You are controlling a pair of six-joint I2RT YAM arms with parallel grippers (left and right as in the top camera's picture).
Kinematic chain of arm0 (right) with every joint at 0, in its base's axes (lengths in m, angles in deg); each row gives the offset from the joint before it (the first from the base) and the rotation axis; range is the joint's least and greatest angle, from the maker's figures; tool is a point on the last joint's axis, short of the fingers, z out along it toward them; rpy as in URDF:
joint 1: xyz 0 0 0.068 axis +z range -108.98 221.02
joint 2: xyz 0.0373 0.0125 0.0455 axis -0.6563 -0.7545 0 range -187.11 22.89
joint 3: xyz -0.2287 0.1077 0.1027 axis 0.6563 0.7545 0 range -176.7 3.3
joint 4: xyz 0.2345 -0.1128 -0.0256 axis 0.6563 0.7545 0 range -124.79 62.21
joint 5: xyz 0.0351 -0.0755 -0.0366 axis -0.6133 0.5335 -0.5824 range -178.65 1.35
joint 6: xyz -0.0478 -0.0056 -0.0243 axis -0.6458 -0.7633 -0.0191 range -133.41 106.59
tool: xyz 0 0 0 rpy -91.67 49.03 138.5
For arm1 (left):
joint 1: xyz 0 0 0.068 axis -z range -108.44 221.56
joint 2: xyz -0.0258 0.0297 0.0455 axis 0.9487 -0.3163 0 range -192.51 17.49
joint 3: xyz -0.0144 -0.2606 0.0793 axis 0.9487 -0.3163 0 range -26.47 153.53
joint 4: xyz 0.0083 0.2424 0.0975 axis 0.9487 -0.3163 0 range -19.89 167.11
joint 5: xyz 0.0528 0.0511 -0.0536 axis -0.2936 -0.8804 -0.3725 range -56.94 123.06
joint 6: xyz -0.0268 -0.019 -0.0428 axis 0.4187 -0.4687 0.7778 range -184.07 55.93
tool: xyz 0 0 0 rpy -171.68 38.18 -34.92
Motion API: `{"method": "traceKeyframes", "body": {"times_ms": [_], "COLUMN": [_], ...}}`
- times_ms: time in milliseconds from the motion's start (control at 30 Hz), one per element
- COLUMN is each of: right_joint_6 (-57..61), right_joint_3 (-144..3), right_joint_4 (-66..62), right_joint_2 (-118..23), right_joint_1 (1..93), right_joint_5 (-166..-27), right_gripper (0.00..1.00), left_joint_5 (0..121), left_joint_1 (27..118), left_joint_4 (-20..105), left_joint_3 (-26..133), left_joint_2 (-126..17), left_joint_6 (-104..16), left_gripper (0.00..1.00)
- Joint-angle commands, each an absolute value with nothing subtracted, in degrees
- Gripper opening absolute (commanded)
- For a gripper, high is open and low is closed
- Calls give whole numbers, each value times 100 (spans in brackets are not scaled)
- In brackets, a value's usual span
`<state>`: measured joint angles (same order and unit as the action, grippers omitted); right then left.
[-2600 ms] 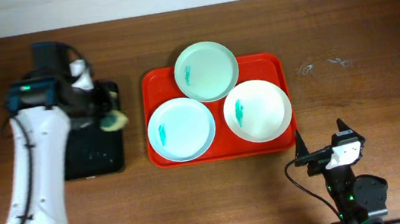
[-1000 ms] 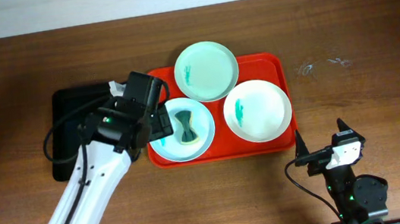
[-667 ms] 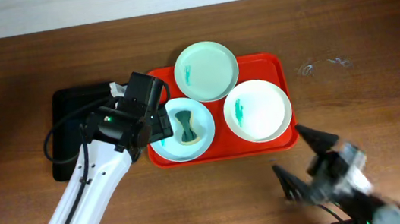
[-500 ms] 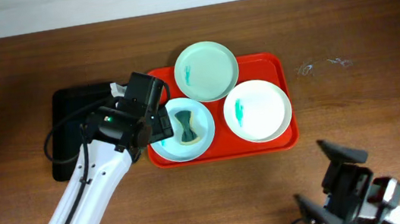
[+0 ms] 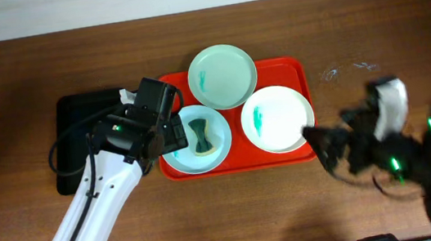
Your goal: Clean dirty plates on tray and stack at the side
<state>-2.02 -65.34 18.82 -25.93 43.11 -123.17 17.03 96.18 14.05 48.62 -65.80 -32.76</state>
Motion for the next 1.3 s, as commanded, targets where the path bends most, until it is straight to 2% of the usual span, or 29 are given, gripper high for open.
{"method": "traceKeyframes", "body": {"times_ms": [0, 33, 200, 333, 400, 500, 667, 900, 1200, 1267], "right_joint_6": [-400, -418, -483, -483, -479, -457, -440, -444, -409, -394], "right_joint_3": [-6610, -6591, -6385, -6385, -6387, -6387, -6387, -6387, -6387, -6387], "right_joint_4": [1962, 2002, 1674, 811, 330, -258, -803, -1181, -1471, -1471], "right_joint_2": [-3648, -3928, -5336, -6579, -7097, -7688, -8304, -8697, -8890, -8946], "right_joint_1": [4405, 4490, 5115, 5670, 5878, 6077, 6363, 6538, 6538, 6538], "right_joint_5": [-13301, -13264, -12237, -12095, -12099, -12136, -12055, -11194, -11192, -11187], "right_gripper": [73, 65, 66, 66, 64, 54, 51, 46, 45, 41], "left_joint_5": [1725, 1725, 1814, 1832, 1834, 1906, 1939, 1941, 1941, 1941], "left_joint_1": [9605, 9605, 9605, 9605, 9605, 9605, 9605, 9605, 9605, 9605], "left_joint_4": [1405, 1405, 1405, 1424, 1424, 1424, 1448, 1451, 1448, 1451], "left_joint_3": [4857, 4857, 4857, 4857, 4857, 4857, 4857, 4857, 4857, 4857], "left_joint_2": [-6608, -6608, -6608, -6608, -6608, -6608, -6608, -6608, -6608, -6608], "left_joint_6": [-3283, -3283, -3283, -3283, -3283, -3281, -3283, -3281, -3283, -3283], "left_gripper": [99, 99, 99, 99, 99, 99, 99, 99, 99, 99]}}
